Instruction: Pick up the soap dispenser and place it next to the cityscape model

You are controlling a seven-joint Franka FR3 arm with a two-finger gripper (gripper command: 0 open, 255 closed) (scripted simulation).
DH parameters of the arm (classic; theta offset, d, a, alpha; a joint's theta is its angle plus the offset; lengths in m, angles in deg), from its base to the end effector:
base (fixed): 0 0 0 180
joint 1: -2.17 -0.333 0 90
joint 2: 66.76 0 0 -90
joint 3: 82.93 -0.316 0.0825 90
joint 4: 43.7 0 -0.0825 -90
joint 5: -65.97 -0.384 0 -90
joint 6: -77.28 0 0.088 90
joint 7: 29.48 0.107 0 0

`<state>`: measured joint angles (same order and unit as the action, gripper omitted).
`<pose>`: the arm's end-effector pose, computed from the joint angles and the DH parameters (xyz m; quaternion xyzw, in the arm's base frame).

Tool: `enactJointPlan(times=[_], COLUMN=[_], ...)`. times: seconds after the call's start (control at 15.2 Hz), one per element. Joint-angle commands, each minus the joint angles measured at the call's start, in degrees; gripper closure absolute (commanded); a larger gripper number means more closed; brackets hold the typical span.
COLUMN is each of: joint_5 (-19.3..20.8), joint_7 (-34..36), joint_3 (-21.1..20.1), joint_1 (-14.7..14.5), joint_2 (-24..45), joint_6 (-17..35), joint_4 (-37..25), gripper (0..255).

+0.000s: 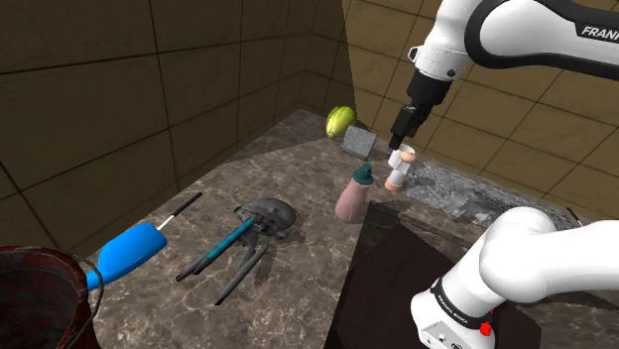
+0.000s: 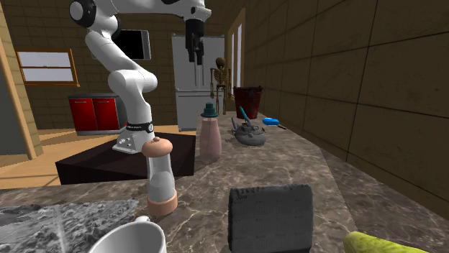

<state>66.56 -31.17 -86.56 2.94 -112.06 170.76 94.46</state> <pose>0.3100 0.0193 0.5706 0.9991 0.0307 0.0049 0.0276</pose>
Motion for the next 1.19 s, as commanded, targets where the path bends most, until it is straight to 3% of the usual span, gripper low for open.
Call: enactJointPlan(times=[0.0, 0.53, 1.06, 1.12], joint_5=[0.00, 3.26, 5.18, 5.16], joint_7=[0.00, -12.64, -27.60, -28.04], joint_3=[0.00, 8.75, 20.44, 20.82], joint_1=[0.00, -0.10, -1.17, -1.31], joint_2=[0.00, -2.37, 7.54, 7.96], joint_6=[0.00, 20.28, 44.57, 45.22], joint_4=[0.00, 16.37, 25.17, 25.27], gripper=[0, 0, 0, 0])
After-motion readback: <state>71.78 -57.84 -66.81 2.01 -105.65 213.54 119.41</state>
